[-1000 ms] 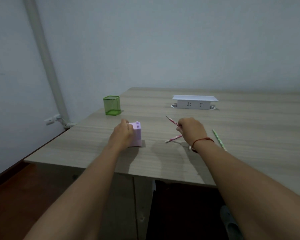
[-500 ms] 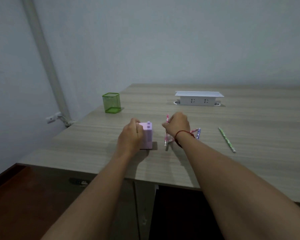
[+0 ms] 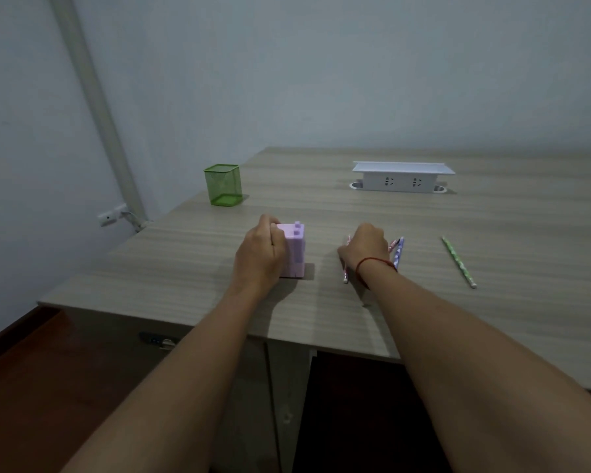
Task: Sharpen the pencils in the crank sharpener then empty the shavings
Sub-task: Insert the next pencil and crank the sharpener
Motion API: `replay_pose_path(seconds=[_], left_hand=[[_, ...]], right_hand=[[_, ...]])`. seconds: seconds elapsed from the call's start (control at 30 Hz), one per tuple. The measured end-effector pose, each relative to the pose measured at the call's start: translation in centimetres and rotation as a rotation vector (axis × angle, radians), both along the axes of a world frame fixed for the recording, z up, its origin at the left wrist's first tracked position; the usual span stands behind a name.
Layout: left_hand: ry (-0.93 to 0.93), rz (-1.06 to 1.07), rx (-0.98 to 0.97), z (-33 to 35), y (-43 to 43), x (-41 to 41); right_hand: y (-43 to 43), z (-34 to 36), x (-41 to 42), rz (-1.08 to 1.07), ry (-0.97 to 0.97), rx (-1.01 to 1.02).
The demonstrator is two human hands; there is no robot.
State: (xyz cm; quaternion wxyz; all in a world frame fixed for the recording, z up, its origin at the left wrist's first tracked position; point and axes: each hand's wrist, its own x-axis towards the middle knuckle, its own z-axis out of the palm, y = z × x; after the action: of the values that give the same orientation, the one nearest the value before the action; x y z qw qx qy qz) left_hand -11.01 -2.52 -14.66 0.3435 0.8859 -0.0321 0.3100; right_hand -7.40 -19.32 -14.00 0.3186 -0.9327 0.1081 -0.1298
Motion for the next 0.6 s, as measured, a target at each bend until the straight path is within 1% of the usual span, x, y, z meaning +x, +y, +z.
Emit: replay_pose_path(seconds=[0.13, 0.23, 0.33, 0.43, 0.6], left_hand=[[0.051, 0.006, 0.009, 0.2, 0.1, -0.1], [0.048, 0.007, 0.01, 0.2, 0.0, -0.2], [0.048, 0.011, 0.003, 0.1, 0.0, -0.2], [0.059, 0.014, 0.004, 0.2, 0.0, -0.1], [0.095, -0.003, -0.007, 0.4, 0.1, -0.3]], right_hand=[[-0.3, 0.8, -1.0, 0.013, -0.034, 0.015], [-2.0, 2.2, -1.5, -0.032, -0.058, -0.111], [-3.6, 2.6, -1.9, -0.066, 0.016, -0.237], [-3.6, 2.1, -2.5, -0.073, 0.098, -0.23], [-2.8, 2.2, -2.8, -0.086, 0.092, -0.185]])
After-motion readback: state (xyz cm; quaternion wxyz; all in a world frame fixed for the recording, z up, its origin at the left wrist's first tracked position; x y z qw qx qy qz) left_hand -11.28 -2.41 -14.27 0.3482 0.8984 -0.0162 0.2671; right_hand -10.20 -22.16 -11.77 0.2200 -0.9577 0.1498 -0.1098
